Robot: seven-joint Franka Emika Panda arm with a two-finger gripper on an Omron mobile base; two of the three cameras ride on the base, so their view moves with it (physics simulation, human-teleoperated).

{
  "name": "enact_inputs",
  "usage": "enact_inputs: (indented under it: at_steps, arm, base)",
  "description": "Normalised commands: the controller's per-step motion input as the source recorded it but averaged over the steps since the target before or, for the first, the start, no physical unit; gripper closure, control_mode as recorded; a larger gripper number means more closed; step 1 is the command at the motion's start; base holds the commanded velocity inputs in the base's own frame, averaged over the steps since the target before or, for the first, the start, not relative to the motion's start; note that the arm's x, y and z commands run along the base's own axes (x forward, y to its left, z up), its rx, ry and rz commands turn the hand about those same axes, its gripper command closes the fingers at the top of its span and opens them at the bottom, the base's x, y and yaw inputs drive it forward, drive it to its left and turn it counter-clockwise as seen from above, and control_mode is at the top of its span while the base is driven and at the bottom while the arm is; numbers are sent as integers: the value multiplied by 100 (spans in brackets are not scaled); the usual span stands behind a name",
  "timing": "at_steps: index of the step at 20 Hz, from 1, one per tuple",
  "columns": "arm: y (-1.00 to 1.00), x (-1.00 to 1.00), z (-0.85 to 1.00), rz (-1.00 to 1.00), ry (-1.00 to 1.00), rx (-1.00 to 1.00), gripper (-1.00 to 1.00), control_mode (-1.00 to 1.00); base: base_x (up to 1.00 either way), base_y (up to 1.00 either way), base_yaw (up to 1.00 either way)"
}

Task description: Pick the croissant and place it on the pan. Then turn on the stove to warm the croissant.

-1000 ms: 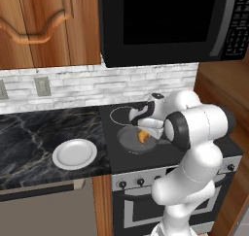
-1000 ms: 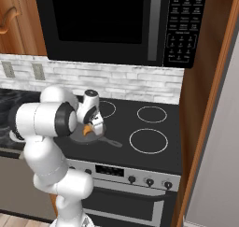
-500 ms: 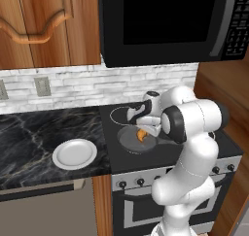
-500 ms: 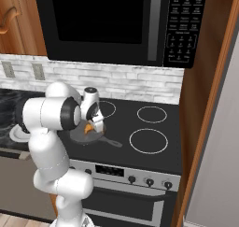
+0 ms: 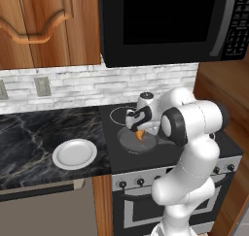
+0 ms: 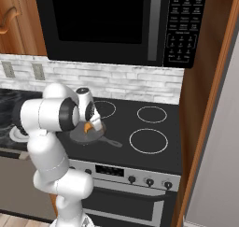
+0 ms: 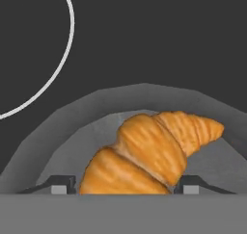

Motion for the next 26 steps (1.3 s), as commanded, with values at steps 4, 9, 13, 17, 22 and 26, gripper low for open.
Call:
enact_inputs:
  at_steps: [4, 9, 13, 17, 22, 26]
  arm:
    - [0, -14, 0, 0, -17, 0, -100, -100]
    - [0, -8, 15, 0, -14, 0, -100, -100]
    - [0, -30, 53, 0, -15, 0, -100, -100]
    - [0, -32, 69, 0, -9, 0, -100, -100]
    - [0, -34, 57, 1, -1, 0, -100, -100]
    - [5, -40, 64, 6, 0, 0, -100, -100]
  base:
    - [0, 0, 0]
    - [0, 0, 0]
    - [0, 0, 0]
    - [0, 0, 0]
    - [0, 0, 0]
    - [0, 0, 0]
